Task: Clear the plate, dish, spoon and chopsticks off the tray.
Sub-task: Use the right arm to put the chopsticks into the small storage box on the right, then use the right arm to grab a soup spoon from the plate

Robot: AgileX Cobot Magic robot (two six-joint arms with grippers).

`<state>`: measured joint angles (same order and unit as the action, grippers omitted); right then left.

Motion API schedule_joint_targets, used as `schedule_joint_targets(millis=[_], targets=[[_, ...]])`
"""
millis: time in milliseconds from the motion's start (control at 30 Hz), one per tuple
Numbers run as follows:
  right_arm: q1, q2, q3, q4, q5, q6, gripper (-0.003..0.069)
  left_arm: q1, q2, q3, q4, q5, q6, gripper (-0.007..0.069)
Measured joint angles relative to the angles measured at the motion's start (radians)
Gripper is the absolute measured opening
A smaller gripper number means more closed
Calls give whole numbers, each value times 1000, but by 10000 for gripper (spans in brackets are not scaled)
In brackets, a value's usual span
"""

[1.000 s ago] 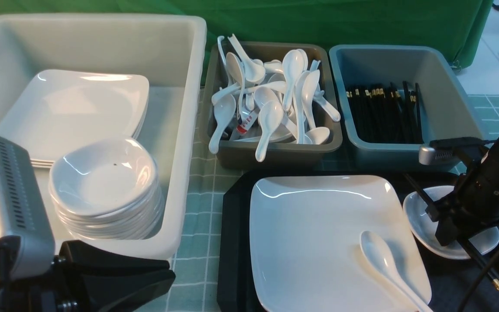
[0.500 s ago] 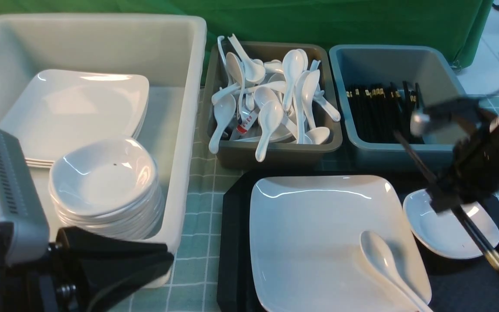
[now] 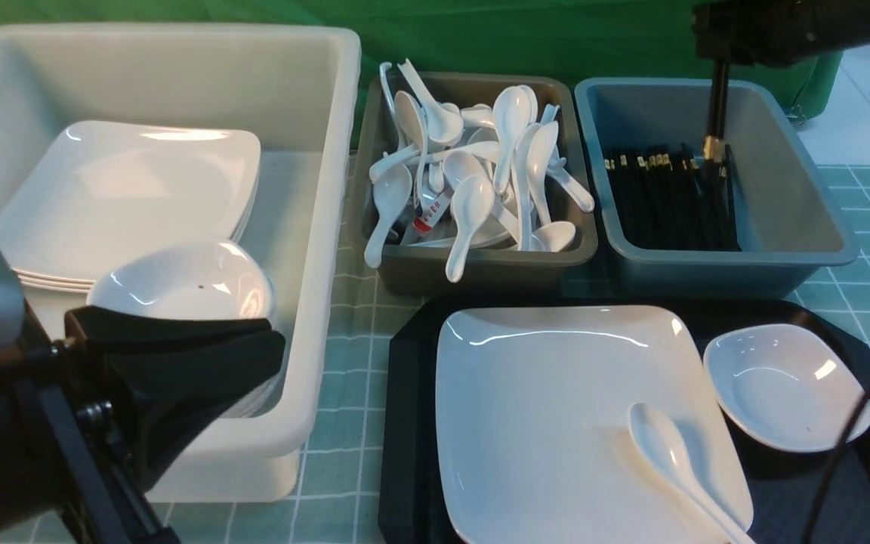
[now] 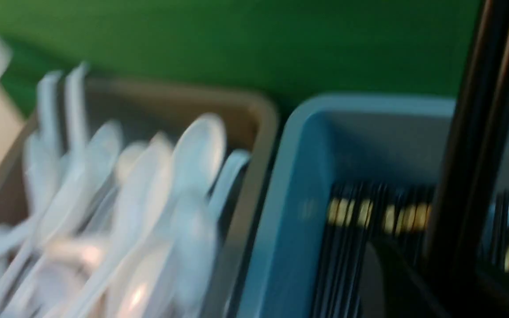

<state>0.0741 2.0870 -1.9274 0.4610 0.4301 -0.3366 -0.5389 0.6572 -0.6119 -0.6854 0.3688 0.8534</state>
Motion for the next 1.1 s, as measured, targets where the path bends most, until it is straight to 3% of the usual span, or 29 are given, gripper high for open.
schedule_joint_targets(millis=[100,233,333,433,567,600,700,967,1100], targets=[[-1,103,-57,-38,12,48,167,0,0,0,0,31,-1,13],[-1,125,-62,-109,102,95,439,0,0,0,0,41,-1,13],[-1,89,-62,-148,168,97,505,0,0,0,16,41,0,13],[-1,36,-62,-188,256,99,481,0,0,0,49,41,0,13],[-1,-52,-64,-211,397,83,378,0,0,0,87,41,-6,13],[4,-108,-63,-215,522,84,304,0,0,0,97,51,-19,13],[23,-190,-19,-241,641,88,246,0,-10,0,106,78,-24,13],[230,-449,452,-373,693,119,255,0,-59,0,116,124,-27,13],[348,-547,748,-391,597,131,269,0,-67,0,127,148,-27,13]])
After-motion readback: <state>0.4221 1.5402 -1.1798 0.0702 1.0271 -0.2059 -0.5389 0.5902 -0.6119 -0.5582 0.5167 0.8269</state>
